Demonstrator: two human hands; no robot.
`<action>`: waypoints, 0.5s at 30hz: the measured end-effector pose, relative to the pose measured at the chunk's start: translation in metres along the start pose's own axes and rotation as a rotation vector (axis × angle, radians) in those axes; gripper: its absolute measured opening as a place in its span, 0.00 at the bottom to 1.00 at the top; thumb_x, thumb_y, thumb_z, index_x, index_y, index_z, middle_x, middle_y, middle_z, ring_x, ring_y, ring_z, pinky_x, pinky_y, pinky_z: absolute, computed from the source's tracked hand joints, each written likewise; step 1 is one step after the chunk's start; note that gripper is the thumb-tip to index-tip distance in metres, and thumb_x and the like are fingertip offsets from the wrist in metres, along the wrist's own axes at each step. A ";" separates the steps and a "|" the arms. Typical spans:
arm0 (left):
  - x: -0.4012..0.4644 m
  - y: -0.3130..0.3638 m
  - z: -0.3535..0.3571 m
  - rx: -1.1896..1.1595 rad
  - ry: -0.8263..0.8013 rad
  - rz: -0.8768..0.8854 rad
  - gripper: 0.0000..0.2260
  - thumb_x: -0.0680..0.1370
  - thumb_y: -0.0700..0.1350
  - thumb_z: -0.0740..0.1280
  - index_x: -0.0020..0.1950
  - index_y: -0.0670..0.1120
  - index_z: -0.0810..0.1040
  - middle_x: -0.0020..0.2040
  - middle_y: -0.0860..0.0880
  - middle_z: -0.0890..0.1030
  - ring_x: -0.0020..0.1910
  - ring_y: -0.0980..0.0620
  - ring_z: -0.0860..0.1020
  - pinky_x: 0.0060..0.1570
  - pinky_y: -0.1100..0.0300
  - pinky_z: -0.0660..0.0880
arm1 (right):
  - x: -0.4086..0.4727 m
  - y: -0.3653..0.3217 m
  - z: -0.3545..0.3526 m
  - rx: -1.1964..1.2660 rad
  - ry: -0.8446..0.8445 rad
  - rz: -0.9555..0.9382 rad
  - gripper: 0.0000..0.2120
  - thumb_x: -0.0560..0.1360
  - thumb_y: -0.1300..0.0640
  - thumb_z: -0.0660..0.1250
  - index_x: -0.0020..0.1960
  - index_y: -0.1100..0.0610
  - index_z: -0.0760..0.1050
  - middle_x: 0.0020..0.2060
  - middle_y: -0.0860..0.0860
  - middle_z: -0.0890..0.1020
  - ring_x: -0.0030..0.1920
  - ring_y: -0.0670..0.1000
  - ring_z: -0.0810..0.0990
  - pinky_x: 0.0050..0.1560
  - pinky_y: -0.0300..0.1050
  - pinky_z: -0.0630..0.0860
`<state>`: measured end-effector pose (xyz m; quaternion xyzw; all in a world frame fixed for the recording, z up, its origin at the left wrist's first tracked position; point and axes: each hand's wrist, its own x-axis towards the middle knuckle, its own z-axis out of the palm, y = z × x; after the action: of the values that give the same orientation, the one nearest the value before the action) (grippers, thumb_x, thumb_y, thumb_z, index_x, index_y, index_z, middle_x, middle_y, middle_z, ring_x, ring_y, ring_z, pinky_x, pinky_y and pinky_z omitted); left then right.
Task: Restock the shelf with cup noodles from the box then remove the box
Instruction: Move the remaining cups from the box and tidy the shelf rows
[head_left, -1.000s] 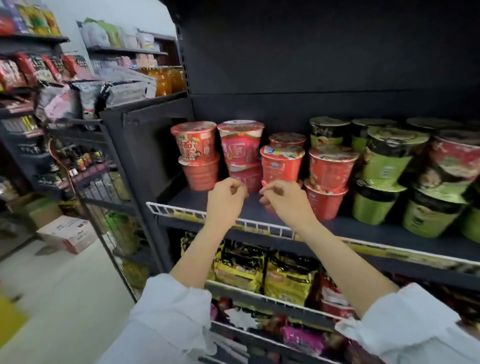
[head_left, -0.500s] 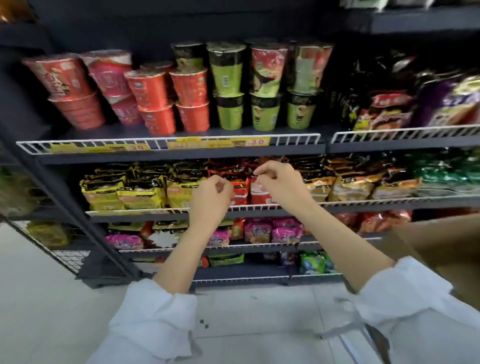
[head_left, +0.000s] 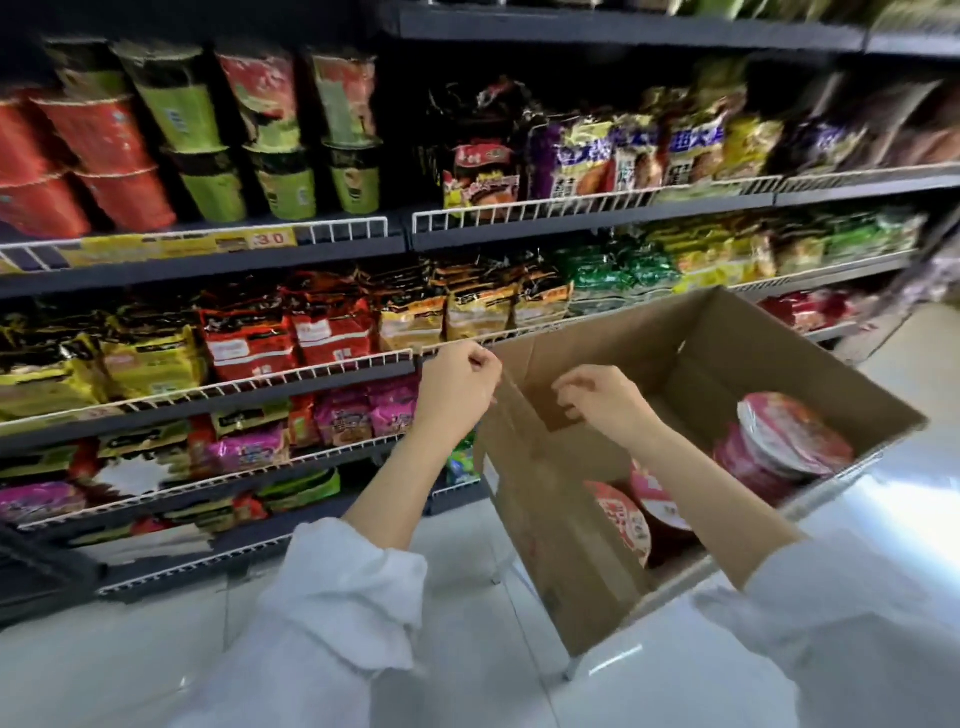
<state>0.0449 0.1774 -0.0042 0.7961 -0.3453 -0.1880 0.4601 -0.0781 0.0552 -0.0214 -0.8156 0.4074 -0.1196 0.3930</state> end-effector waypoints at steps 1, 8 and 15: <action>0.001 0.008 0.012 0.003 -0.017 0.002 0.07 0.80 0.44 0.61 0.48 0.45 0.77 0.45 0.46 0.83 0.35 0.51 0.82 0.41 0.56 0.79 | 0.001 0.012 -0.011 -0.008 -0.003 0.009 0.09 0.78 0.59 0.62 0.53 0.56 0.80 0.45 0.52 0.82 0.41 0.49 0.79 0.40 0.38 0.74; 0.013 0.043 0.125 0.166 -0.247 -0.057 0.05 0.79 0.47 0.63 0.50 0.47 0.76 0.49 0.48 0.82 0.46 0.49 0.81 0.49 0.54 0.77 | 0.034 0.095 -0.054 -0.187 -0.199 0.095 0.18 0.76 0.55 0.64 0.64 0.58 0.73 0.51 0.54 0.79 0.45 0.49 0.76 0.41 0.40 0.70; 0.035 0.024 0.207 0.375 -0.380 -0.501 0.21 0.80 0.51 0.59 0.63 0.35 0.73 0.55 0.39 0.79 0.54 0.41 0.78 0.50 0.53 0.74 | 0.082 0.156 -0.055 -0.316 -0.493 0.121 0.10 0.77 0.57 0.62 0.54 0.61 0.73 0.45 0.54 0.76 0.39 0.50 0.74 0.33 0.38 0.68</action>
<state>-0.0680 0.0191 -0.0878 0.8773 -0.2474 -0.3729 0.1734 -0.1433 -0.0932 -0.1105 -0.8454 0.3609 0.1706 0.3549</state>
